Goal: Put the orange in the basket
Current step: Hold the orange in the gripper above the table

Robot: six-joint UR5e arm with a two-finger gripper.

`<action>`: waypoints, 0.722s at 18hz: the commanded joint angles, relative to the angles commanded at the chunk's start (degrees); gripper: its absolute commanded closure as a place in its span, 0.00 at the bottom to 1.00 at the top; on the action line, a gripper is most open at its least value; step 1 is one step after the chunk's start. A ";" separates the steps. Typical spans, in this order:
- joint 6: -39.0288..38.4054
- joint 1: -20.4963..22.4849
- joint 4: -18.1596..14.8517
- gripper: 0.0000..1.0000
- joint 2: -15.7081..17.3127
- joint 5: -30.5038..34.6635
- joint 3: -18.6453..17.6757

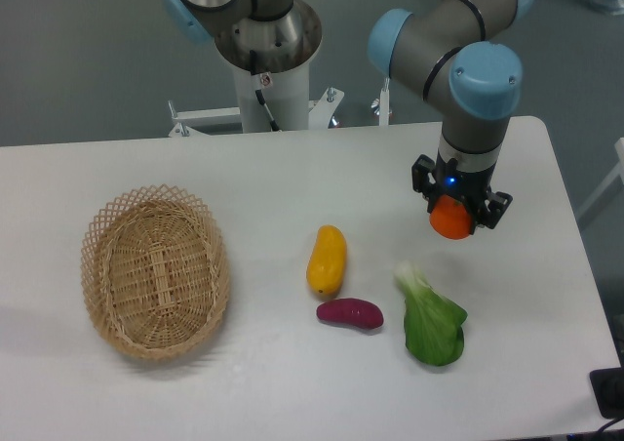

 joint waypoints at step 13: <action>-0.18 -0.88 0.35 0.36 -1.85 -0.79 1.14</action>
